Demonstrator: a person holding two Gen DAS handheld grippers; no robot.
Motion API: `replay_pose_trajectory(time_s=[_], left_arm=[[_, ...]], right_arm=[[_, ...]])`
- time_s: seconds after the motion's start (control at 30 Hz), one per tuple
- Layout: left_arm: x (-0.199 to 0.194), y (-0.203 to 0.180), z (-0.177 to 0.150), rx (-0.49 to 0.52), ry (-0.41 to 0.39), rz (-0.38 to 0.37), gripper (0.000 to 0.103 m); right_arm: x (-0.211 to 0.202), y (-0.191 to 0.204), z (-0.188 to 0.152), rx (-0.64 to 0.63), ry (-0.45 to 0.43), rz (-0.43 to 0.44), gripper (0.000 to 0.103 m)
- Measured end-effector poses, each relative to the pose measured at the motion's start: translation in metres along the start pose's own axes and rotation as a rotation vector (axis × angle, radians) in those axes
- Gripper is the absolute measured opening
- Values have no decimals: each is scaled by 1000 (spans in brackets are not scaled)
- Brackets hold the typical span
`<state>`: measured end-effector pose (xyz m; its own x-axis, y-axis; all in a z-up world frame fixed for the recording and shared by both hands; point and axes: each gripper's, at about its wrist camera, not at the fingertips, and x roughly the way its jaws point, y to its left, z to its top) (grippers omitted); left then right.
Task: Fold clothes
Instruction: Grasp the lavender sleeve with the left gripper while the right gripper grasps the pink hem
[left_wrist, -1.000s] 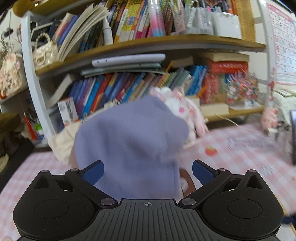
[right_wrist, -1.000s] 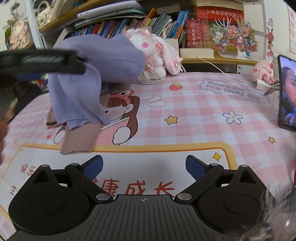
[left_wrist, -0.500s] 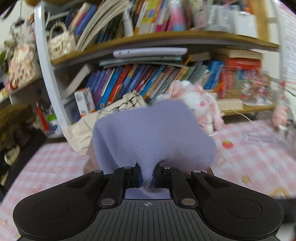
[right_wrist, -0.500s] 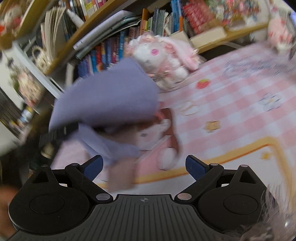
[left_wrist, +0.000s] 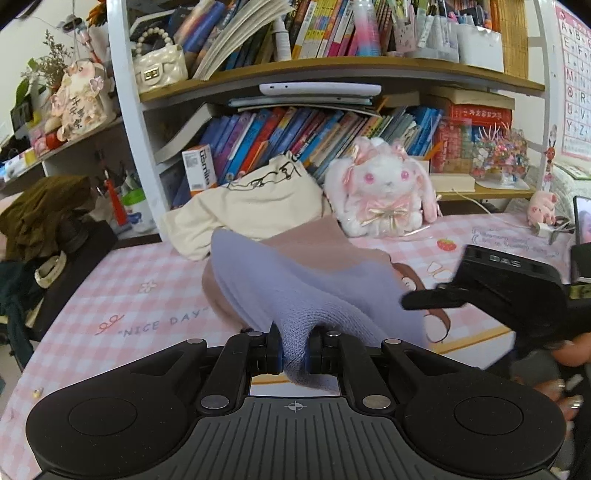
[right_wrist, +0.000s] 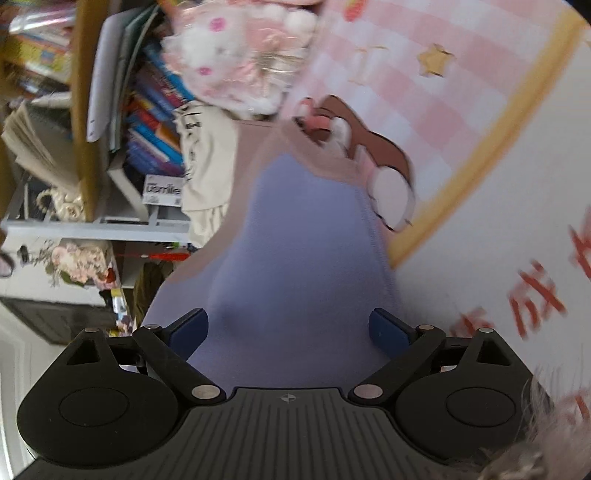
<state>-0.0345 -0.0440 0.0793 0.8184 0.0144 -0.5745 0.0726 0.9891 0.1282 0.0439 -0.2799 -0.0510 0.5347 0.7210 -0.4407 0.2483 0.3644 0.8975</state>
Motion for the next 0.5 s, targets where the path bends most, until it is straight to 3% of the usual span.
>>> replay_pose_trajectory(time_s=[0.2, 0.33, 0.4, 0.47, 0.5], left_arm=[[5, 11, -3, 12, -3, -48, 9], [9, 20, -2, 26, -12, -106, 9], [10, 26, -3, 26, -14, -128, 9], [10, 33, -5, 32, -15, -150, 9], [10, 37, -6, 40, -14, -157, 9]], right_arm=[[-14, -6, -21, -116, -46, -129, 92], [-5, -12, -33, -68, -6, -64, 92], [3, -15, -38, -30, -31, -45, 92], [5, -14, -40, -19, -61, -44, 83], [8, -14, -41, -5, -64, -50, 71]])
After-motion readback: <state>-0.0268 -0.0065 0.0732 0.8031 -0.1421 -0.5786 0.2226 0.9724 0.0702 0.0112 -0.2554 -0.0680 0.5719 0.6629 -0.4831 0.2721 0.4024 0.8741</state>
